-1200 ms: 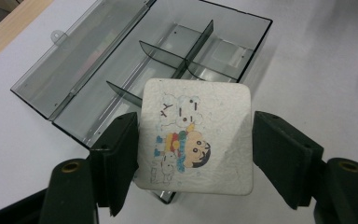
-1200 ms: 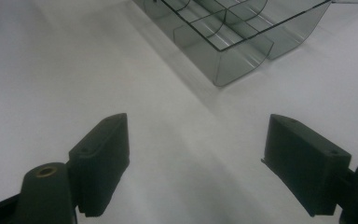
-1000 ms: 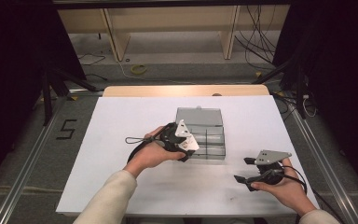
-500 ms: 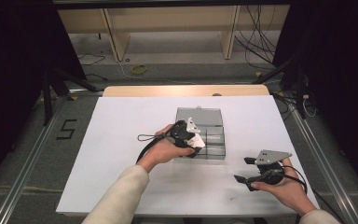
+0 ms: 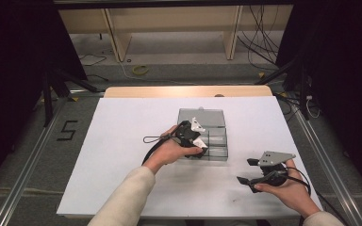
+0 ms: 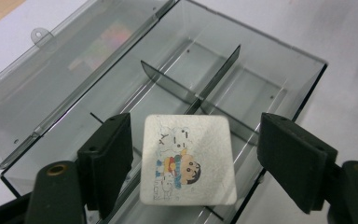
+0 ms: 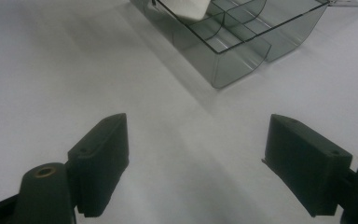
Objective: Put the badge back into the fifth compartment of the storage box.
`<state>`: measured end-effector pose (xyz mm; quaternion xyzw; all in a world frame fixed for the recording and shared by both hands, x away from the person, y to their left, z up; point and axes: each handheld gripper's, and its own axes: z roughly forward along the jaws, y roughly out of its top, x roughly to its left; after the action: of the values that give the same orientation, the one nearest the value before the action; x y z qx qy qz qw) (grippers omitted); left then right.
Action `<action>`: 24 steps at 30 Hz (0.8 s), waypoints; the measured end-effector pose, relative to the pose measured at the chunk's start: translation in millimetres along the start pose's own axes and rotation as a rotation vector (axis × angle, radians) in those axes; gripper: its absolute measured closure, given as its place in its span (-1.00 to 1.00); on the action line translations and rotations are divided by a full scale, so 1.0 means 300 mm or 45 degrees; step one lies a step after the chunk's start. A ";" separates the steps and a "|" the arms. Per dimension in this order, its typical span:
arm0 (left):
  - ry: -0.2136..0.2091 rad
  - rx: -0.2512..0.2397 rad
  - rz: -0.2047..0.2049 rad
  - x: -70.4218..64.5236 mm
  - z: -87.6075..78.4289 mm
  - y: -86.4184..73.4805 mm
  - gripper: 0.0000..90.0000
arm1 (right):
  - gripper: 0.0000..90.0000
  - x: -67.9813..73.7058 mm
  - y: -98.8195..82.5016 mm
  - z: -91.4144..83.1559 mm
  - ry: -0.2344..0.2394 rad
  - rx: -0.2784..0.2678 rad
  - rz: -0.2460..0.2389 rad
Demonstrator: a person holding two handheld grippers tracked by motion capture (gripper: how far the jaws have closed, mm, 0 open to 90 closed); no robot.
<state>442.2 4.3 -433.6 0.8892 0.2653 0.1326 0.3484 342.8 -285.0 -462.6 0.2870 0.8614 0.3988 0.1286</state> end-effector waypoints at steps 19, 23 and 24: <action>0.198 0.167 -0.092 0.052 0.015 -0.043 0.96 | -0.50 0.001 0.000 0.000 0.003 0.002 -0.005; 0.186 0.181 -0.089 0.054 0.028 -0.050 0.96 | -0.50 0.001 0.000 0.000 0.003 -0.001 -0.006; 0.179 0.184 -0.087 0.054 0.028 -0.050 0.96 | -0.50 0.001 0.000 0.000 0.003 -0.001 -0.006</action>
<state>453.4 18.0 -449.3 0.8909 0.3282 0.1630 0.2682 342.5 -284.8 -462.5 0.2847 0.8620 0.3992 0.1286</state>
